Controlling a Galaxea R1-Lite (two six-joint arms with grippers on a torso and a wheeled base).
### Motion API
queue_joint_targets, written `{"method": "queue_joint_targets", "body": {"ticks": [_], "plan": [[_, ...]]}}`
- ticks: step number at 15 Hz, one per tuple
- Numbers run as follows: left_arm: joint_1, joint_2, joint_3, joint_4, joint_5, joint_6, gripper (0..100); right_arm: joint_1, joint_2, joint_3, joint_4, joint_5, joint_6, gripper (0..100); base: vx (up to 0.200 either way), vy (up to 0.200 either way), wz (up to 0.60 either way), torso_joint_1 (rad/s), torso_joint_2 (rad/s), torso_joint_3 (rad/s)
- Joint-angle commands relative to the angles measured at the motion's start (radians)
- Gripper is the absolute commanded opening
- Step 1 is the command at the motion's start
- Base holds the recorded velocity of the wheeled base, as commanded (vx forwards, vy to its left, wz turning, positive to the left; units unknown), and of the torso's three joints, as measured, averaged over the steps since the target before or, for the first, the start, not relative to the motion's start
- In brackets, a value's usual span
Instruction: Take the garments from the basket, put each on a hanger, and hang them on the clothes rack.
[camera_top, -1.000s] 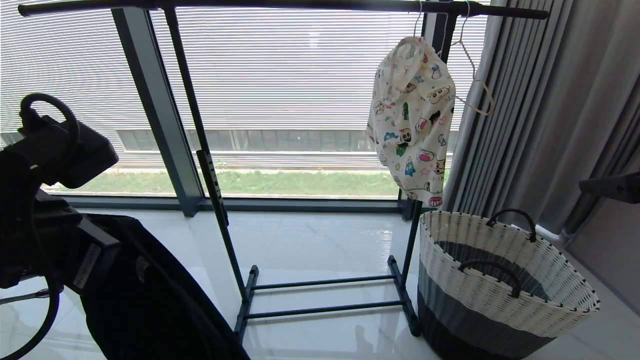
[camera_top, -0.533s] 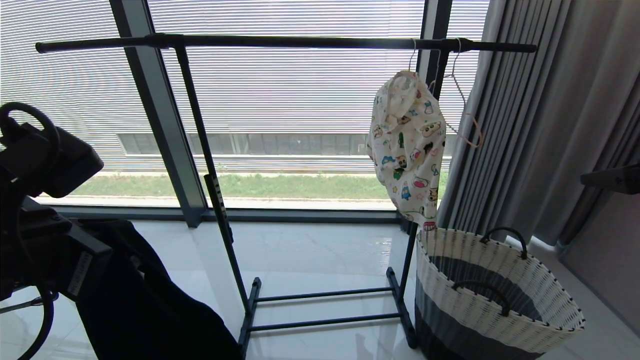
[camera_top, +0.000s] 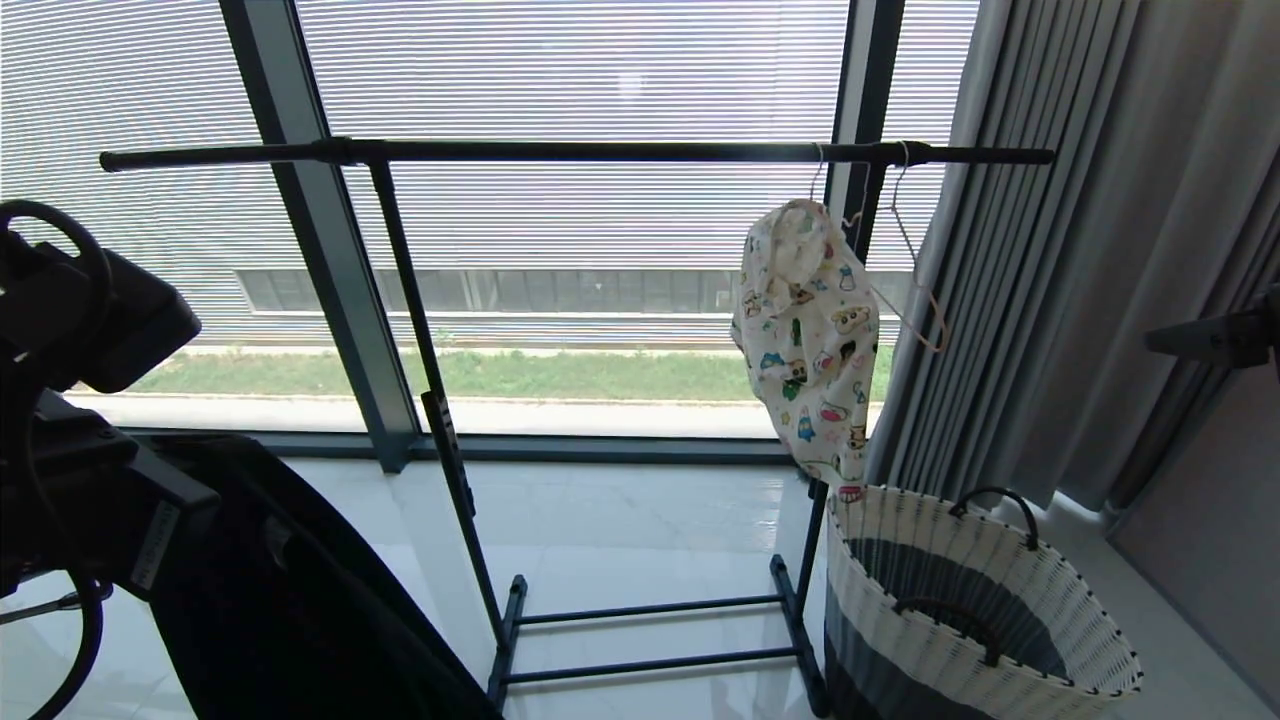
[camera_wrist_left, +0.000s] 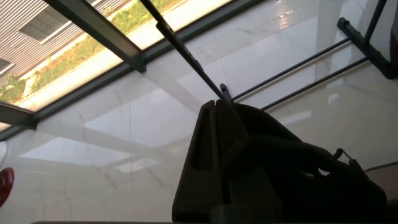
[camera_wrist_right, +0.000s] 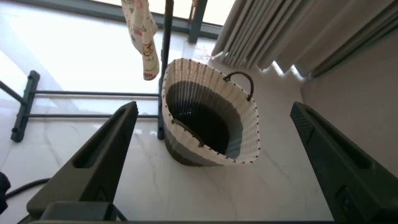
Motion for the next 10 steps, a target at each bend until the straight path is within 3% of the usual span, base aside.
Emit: {"method": "queue_joint_targets", "body": {"ticks": [1,4,10], "plan": [[0.0,0.001,0.0,0.001,0.0,-0.001,0,-0.004,0.006,0.002,-0.001,0.0,-0.001,100,0.0,0.0,0.0,0.222,-0.5,-0.281],[0.0,0.004,0.0,0.0,0.0,-0.001,0,-0.01,0.006,0.006,-0.001,0.0,-0.002,100,0.0,0.0,0.0,0.217,-0.5,-0.274],[-0.002,0.007,-0.001,0.0,0.0,-0.001,0,-0.054,0.007,0.008,-0.003,0.041,-0.037,100,0.2,0.0,0.0,0.045,-0.09,-0.053]]}}
